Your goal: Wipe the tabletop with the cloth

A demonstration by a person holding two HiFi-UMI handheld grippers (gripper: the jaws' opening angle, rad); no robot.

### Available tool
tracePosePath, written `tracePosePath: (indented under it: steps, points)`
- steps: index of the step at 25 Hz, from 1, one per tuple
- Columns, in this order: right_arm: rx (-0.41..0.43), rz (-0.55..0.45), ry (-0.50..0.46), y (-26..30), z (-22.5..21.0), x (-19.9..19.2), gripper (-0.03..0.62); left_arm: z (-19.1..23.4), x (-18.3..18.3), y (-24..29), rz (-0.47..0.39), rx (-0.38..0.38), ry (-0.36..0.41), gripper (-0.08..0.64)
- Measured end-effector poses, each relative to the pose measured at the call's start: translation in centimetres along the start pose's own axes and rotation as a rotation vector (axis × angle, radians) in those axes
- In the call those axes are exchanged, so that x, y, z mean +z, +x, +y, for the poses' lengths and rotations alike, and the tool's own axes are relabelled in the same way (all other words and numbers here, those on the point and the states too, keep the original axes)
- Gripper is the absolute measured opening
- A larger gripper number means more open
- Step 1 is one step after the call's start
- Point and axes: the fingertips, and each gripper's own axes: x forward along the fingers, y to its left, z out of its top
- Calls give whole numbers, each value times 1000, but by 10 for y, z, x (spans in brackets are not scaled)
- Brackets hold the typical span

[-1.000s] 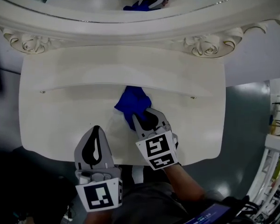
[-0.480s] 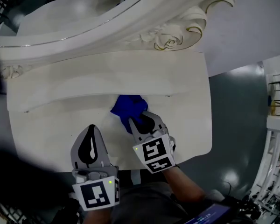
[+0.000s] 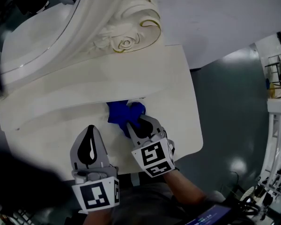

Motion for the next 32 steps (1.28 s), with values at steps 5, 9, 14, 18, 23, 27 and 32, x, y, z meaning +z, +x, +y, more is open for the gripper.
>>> tracePosePath:
  steps: [5, 9, 14, 18, 23, 27, 32]
  points:
    - [-33, 2, 52, -15, -26, -16, 87, -35, 4, 16, 1, -57, 19, 15]
    - [-57, -2, 71, -27, -47, -25, 87, -64, 8, 28, 2, -106, 40, 15]
    - [-101, -6, 98, -42, -78, -35, 87, -97, 11, 43, 7, -163, 57, 15]
    - [-134, -7, 119, -56, -97, -40, 87, -120, 16, 47, 5, -202, 75, 15]
    - [-189, -7, 163, -73, -124, -50, 87, -151, 21, 55, 15, -265, 91, 15]
    - [-241, -3, 202, -85, -148, -67, 87, -173, 23, 64, 3, -306, 113, 15]
    - [-310, -1, 247, -99, -175, -88, 87, -198, 18, 73, 11, -361, 133, 15]
